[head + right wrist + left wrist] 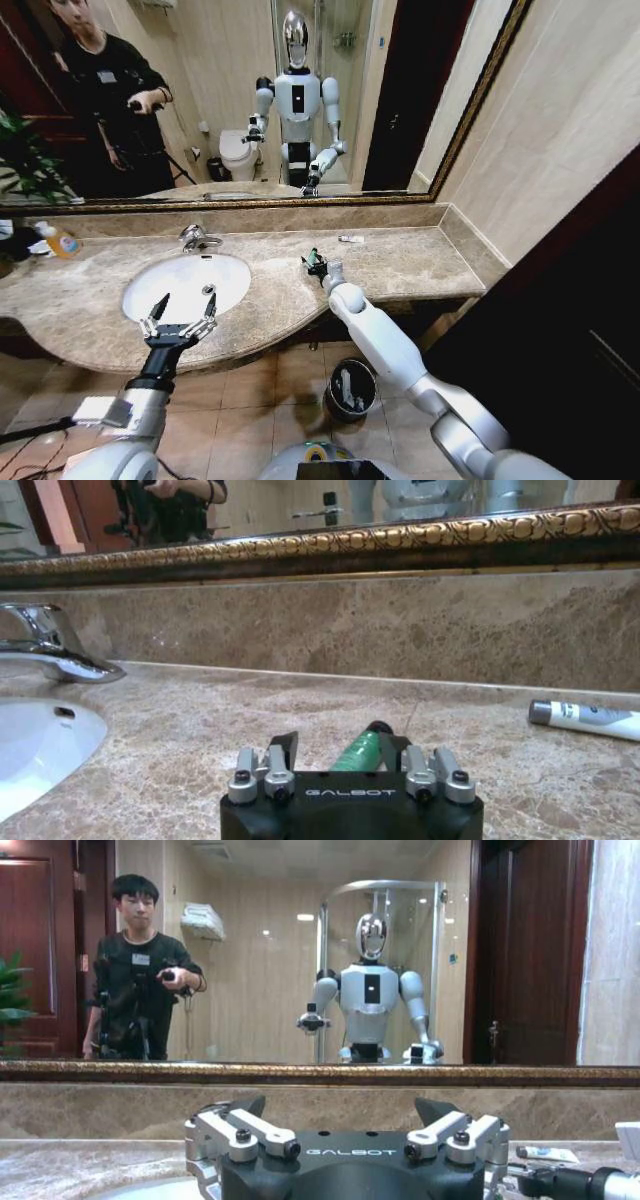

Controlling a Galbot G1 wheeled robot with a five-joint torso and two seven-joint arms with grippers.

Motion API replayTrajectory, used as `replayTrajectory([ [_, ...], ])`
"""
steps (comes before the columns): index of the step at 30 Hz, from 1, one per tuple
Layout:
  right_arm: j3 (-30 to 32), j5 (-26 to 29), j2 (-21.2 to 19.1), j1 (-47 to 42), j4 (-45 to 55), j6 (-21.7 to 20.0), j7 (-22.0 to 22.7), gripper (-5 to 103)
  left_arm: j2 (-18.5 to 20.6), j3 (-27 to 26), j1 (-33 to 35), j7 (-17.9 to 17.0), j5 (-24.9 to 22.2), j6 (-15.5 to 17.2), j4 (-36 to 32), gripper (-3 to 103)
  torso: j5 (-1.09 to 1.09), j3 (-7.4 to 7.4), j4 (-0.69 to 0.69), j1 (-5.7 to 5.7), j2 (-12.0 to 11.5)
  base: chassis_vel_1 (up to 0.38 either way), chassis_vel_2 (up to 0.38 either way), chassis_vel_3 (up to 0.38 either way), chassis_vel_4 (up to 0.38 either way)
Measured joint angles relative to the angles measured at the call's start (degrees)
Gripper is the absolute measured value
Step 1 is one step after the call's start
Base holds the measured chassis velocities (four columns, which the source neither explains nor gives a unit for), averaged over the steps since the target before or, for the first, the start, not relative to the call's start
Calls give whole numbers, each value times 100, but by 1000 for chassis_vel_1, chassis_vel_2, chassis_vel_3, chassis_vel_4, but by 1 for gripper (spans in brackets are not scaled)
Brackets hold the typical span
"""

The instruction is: Pick up the trash from the sink and place it in the trash bin.

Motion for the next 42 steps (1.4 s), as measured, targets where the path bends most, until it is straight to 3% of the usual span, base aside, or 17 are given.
replayTrajectory([
  [16, 28, 12, 186, 109, -408, 92, -30, 49, 0, 0, 0, 0, 0, 0, 0, 100, 0, 0, 0, 0, 0, 0, 0, 0, 0],
  [26, 83, 65, -20, 32, -147, 73, -39, 49, 0, 0, 0, 0, 0, 0, 0, 100, 0, 0, 0, 0, 0, 0, 0, 0, 0],
  [42, 74, 118, -11, 3, -268, 85, -88, 49, 0, 0, 0, 0, 0, 0, 0, 100, 0, 0, 0, 0, 0, 0, 0, 0, 0],
])
